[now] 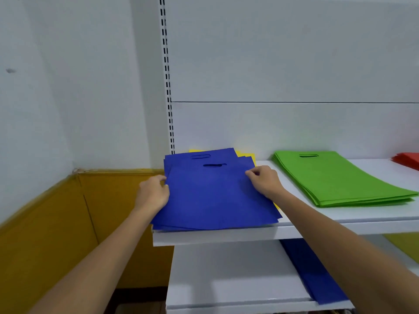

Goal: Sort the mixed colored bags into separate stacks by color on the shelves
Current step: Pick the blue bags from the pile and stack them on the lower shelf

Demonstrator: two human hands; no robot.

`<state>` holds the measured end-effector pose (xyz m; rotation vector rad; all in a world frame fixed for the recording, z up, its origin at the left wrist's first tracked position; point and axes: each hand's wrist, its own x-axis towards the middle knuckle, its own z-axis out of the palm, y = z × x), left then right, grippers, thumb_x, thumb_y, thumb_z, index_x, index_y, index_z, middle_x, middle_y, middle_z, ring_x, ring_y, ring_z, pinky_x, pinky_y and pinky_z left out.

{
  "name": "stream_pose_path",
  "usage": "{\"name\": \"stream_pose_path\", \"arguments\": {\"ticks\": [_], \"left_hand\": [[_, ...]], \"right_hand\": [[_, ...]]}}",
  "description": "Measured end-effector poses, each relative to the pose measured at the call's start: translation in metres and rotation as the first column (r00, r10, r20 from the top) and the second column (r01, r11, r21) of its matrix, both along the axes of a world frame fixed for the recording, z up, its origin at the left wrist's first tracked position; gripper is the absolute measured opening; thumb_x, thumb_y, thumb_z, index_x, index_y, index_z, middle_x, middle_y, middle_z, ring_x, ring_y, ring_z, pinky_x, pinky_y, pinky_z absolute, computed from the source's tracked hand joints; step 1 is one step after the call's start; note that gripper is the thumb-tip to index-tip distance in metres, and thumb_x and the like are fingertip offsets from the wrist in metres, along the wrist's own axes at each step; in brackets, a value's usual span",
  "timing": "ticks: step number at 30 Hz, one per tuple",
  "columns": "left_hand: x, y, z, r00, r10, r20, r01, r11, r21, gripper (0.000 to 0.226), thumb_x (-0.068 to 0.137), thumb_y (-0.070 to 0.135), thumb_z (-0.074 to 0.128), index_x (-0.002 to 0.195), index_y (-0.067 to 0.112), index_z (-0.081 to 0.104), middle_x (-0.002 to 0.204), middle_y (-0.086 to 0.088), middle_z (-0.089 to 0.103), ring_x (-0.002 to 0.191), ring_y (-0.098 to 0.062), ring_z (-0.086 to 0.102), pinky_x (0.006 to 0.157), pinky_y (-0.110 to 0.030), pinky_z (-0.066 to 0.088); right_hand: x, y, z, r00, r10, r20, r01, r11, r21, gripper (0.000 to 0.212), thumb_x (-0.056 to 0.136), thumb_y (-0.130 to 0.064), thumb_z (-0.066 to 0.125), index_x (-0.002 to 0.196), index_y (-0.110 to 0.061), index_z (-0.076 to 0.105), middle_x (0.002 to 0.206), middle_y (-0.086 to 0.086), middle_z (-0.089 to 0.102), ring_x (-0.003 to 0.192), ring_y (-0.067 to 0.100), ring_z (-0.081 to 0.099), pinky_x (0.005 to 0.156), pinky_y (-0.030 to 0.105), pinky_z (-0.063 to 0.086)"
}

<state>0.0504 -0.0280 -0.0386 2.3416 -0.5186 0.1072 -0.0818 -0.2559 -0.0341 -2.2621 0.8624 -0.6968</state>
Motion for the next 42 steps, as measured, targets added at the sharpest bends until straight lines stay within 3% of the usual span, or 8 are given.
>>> {"name": "stream_pose_path", "arguments": {"ticks": [5, 13, 18, 22, 31, 34, 37, 42], "left_hand": [[-0.010, -0.030, 0.009, 0.981, -0.169, 0.091, 0.171, 0.985, -0.014, 0.031, 0.094, 0.011, 0.047, 0.124, 0.008, 0.056, 0.118, -0.018, 0.061, 0.111, -0.030, 0.053, 0.092, -0.032, 0.039], [-0.079, -0.129, 0.017, 0.864, -0.446, 0.236, 0.472, 0.879, -0.065, 0.030, 0.095, 0.015, 0.045, 0.119, 0.016, 0.062, 0.118, -0.009, 0.064, 0.111, -0.029, 0.055, 0.092, -0.036, 0.043], [-0.181, -0.208, 0.017, 0.728, -0.652, 0.213, 0.681, 0.723, -0.115, 0.027, 0.091, 0.028, 0.054, 0.113, 0.019, 0.066, 0.113, -0.006, 0.067, 0.104, -0.028, 0.059, 0.089, -0.036, 0.047], [-0.273, -0.252, 0.016, 0.577, -0.784, 0.230, 0.817, 0.555, -0.159, 0.024, 0.088, 0.020, 0.060, 0.110, 0.017, 0.067, 0.108, -0.005, 0.069, 0.096, -0.025, 0.062, 0.086, -0.031, 0.046], [-0.464, -0.315, -0.003, 0.304, -0.926, 0.223, 0.951, 0.280, -0.132, 0.026, 0.090, 0.018, 0.056, 0.114, 0.013, 0.063, 0.115, -0.004, 0.065, 0.105, -0.023, 0.058, 0.089, -0.028, 0.040], [-0.528, -0.333, -0.015, 0.224, -0.958, 0.181, 0.970, 0.200, -0.139, 0.032, 0.091, 0.018, 0.054, 0.122, 0.010, 0.059, 0.124, -0.006, 0.061, 0.112, -0.023, 0.056, 0.093, -0.030, 0.040], [-0.578, -0.350, -0.028, 0.196, -0.972, 0.127, 0.976, 0.180, -0.123, 0.038, 0.093, 0.019, 0.051, 0.130, 0.009, 0.052, 0.133, -0.007, 0.053, 0.120, -0.022, 0.050, 0.101, -0.033, 0.040], [-0.627, -0.369, -0.052, 0.271, -0.960, 0.070, 0.957, 0.261, -0.127, 0.040, 0.094, 0.019, 0.048, 0.133, 0.009, 0.049, 0.136, -0.007, 0.050, 0.122, -0.023, 0.048, 0.102, -0.035, 0.039]], "right_hand": [[-0.033, -0.012, 0.008, 0.996, -0.087, 0.013, 0.088, 0.986, -0.139, 0.035, 0.090, -0.004, 0.049, 0.125, -0.003, 0.056, 0.130, 0.012, 0.057, 0.121, 0.026, 0.050, 0.100, 0.027, 0.035], [-0.163, -0.056, 0.034, 0.925, -0.377, 0.037, 0.377, 0.905, -0.197, 0.043, 0.090, -0.003, 0.046, 0.132, -0.003, 0.050, 0.137, 0.013, 0.050, 0.128, 0.027, 0.043, 0.104, 0.029, 0.031], [-0.298, -0.074, 0.038, 0.750, -0.638, 0.177, 0.662, 0.723, -0.199, 0.025, 0.092, -0.015, 0.054, 0.111, -0.004, 0.065, 0.114, 0.013, 0.065, 0.107, 0.027, 0.056, 0.092, 0.030, 0.038], [-0.402, -0.071, 0.042, 0.603, -0.776, 0.186, 0.795, 0.566, -0.218, 0.025, 0.093, -0.013, 0.052, 0.114, -0.007, 0.064, 0.117, 0.010, 0.064, 0.110, 0.027, 0.055, 0.094, 0.032, 0.039], [-0.602, -0.070, 0.019, 0.366, -0.919, 0.144, 0.926, 0.345, -0.155, 0.031, 0.094, -0.012, 0.048, 0.122, -0.007, 0.059, 0.125, 0.011, 0.060, 0.115, 0.027, 0.053, 0.096, 0.035, 0.041], [-0.665, -0.085, 0.017, 0.340, -0.933, 0.116, 0.933, 0.319, -0.166, 0.031, 0.094, -0.012, 0.046, 0.123, -0.007, 0.059, 0.126, 0.011, 0.059, 0.111, 0.026, 0.055, 0.087, 0.032, 0.044], [-0.715, -0.104, 0.015, 0.334, -0.940, 0.073, 0.929, 0.314, -0.197, 0.033, 0.094, -0.014, 0.044, 0.123, -0.008, 0.059, 0.127, 0.010, 0.059, 0.106, 0.025, 0.058, 0.079, 0.029, 0.044], [-0.760, -0.135, -0.002, 0.380, -0.925, -0.019, 0.906, 0.376, -0.196, 0.036, 0.092, -0.013, 0.044, 0.125, -0.007, 0.057, 0.129, 0.011, 0.057, 0.109, 0.029, 0.056, 0.088, 0.035, 0.046]]}}
